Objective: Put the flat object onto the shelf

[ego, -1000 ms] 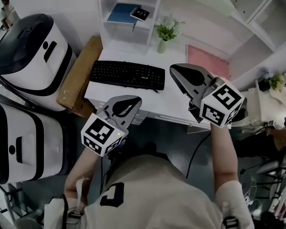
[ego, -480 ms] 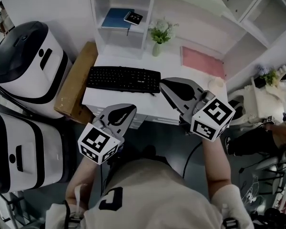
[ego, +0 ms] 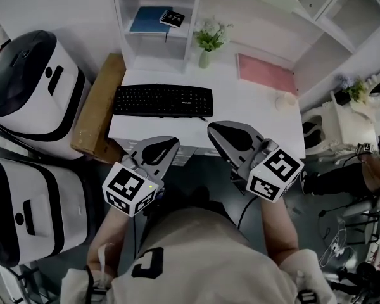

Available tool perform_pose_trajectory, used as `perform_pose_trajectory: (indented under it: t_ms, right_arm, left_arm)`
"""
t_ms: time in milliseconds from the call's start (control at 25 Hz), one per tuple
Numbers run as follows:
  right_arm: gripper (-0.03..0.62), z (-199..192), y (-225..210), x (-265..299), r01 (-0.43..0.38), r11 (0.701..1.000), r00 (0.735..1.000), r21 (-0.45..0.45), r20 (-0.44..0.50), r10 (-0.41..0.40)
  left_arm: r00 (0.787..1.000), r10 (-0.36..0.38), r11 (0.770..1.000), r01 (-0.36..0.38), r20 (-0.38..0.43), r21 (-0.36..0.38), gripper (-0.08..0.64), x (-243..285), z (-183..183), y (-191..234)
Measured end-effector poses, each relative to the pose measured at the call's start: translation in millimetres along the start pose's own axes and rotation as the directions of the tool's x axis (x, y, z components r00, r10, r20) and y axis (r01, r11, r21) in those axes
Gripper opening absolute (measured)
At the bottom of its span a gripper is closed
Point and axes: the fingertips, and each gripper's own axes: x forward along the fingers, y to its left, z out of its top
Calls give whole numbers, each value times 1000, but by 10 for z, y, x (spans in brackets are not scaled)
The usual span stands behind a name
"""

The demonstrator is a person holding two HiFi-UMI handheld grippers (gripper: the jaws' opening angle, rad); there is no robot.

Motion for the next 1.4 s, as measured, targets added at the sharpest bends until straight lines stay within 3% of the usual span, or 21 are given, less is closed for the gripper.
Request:
perform_pose_trajectory:
  t_ms: [440,920,1400]
  right_arm:
    - [25,-281,189,-147,-16,989,1000,148,14,15]
    - [25,-421,343,-355,-65,980,997,189,58,55]
    - [25,-554,177,-1048,-59,967,995,250,93,36]
  left_arm:
    - [999,-47,999,47,-16,-2,12,-15,-89,-89]
    - [996,-77,997,77,-35,15,12,69,-122,-417]
    - [990,-125,992,127,-63,26,14,472,-89,-1059]
